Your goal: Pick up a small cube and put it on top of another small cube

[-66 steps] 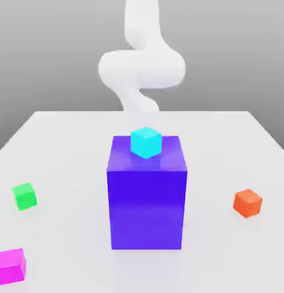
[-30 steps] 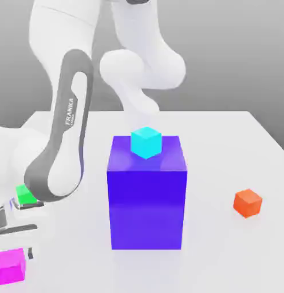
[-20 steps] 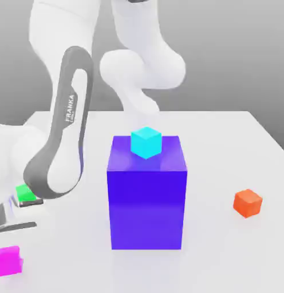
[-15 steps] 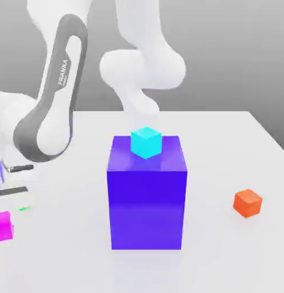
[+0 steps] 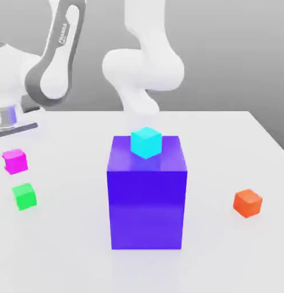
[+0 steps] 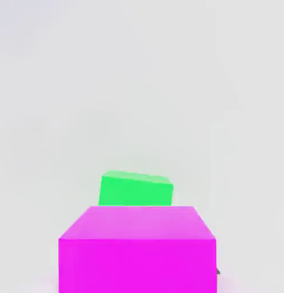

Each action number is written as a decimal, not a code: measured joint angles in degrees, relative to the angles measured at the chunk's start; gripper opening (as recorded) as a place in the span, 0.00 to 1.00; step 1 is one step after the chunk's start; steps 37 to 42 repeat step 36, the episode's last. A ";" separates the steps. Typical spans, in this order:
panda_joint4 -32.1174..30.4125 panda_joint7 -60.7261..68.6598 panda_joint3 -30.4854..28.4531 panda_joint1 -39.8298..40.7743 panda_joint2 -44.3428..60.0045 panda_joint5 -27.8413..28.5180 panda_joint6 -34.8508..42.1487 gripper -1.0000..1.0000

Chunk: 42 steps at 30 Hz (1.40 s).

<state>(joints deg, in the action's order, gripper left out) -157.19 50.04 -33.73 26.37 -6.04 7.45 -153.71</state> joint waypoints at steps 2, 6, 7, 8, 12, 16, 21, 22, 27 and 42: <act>0.08 0.10 -0.02 0.00 0.06 -0.14 -0.50 0.00; 0.21 0.75 -0.16 -0.20 0.49 -1.05 -1.61 0.00; 0.23 0.99 -0.20 -0.28 0.66 -1.39 -1.90 0.00; 0.26 1.26 -0.25 -0.38 0.85 -1.77 -2.19 0.00; 0.33 2.66 -0.29 -0.75 1.89 -3.77 -3.40 0.00; 0.39 4.60 -0.37 -1.37 3.35 -6.51 -4.66 0.00; 0.45 7.73 0.12 -1.80 5.76 -10.91 -6.23 0.00; 0.47 8.44 0.02 -2.10 6.31 -11.90 -6.54 0.00; 0.57 12.25 1.02 -2.42 9.41 -17.21 -8.02 0.00; 0.79 18.13 5.37 -0.19 15.65 -25.22 -10.62 1.00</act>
